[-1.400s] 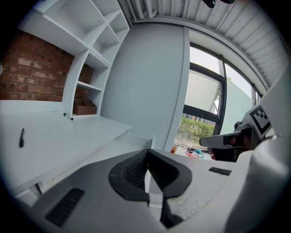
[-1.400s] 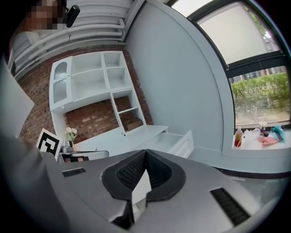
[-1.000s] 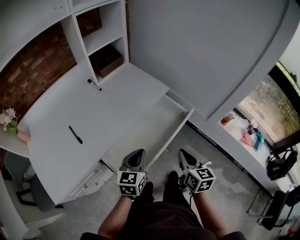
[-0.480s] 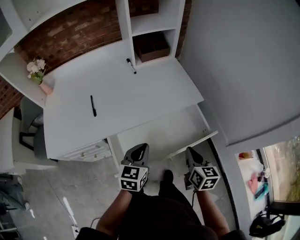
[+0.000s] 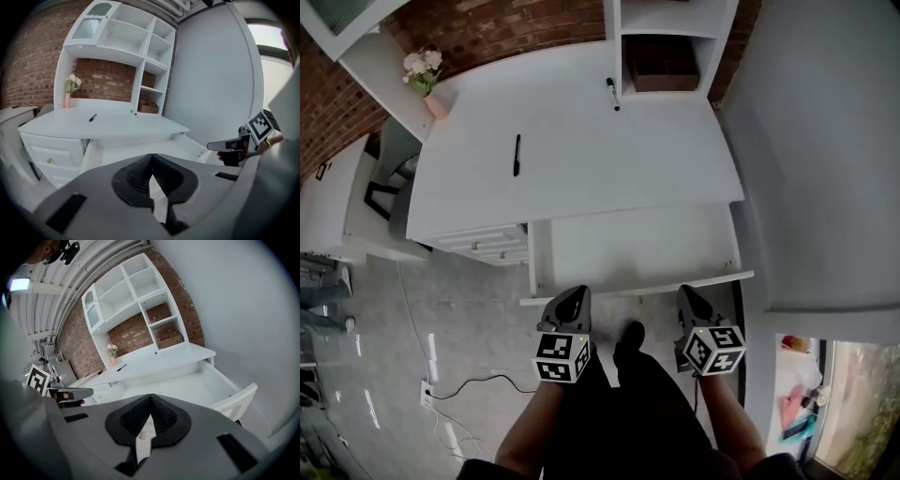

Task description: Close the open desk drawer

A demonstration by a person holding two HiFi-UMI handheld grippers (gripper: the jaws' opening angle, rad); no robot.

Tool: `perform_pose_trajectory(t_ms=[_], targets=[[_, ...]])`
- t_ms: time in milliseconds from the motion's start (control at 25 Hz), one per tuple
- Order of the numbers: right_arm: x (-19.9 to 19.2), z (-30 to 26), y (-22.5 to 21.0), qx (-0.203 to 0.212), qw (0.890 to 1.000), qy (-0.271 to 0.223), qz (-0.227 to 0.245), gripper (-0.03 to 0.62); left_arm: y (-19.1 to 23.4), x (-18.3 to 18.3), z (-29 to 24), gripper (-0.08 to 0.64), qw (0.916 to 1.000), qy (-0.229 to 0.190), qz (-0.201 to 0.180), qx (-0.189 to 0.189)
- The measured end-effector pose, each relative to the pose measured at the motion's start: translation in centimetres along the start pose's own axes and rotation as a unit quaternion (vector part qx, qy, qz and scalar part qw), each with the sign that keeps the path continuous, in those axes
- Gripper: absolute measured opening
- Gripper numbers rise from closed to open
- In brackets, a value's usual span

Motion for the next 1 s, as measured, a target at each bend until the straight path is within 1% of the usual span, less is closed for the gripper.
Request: perform_pose_trajectory(t_ms=[160, 240, 360, 480, 560, 720, 880, 1000], targets=[[-1.7, 0.1, 0.2, 0.024, 0.999, 0.015, 0.019, 0.005, 0.3, -2.5, 1.3, 0.009, 0.9989, 0.009, 0.034, 0.031], [-2.7, -0.1, 0.1, 0.029, 0.999, 0.028, 0.019, 0.005, 0.5, -3.8, 1.7, 0.009, 0.9977, 0.016, 0.053, 0.040], [-4.0, -0.4, -0.5, 0.026, 0.998, 0.048, 0.015, 0.005, 0.7, -5.3, 1.8, 0.009, 0.9962, 0.023, 0.067, 0.049], [-5.3, -1.0, -0.7, 0.032, 0.997, 0.071, 0.010, 0.005, 1.1, -6.7, 1.6, 0.009, 0.9943, 0.034, 0.080, 0.062], [-5.7, -1.5, -1.0, 0.033, 0.996, 0.078, 0.006, 0.005, 1.3, -7.6, 1.1, 0.009, 0.9928, 0.043, 0.089, 0.067], [-5.9, -2.4, -1.5, 0.025, 0.996, 0.086, 0.010, 0.005, 1.4, -8.8, 0.3, 0.009, 0.9913, 0.054, 0.096, 0.072], [-6.3, -2.9, -2.1, 0.019, 0.994, 0.102, 0.019, 0.005, 1.8, -9.5, -0.5, 0.009, 0.9906, 0.065, 0.094, 0.075], [-6.1, -3.5, -2.5, 0.018, 0.994, 0.104, 0.021, 0.005, 2.2, -9.7, -1.0, 0.009, 0.9897, 0.070, 0.098, 0.077]])
Point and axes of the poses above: the fingertips, and each gripper's own axes: z backward along the fingers, y to its left, x out of its top, the point moved 3 cm from there along z, backward along the fingers, and after that the axes turned 5 degrees about y, right-handed, at the moved point
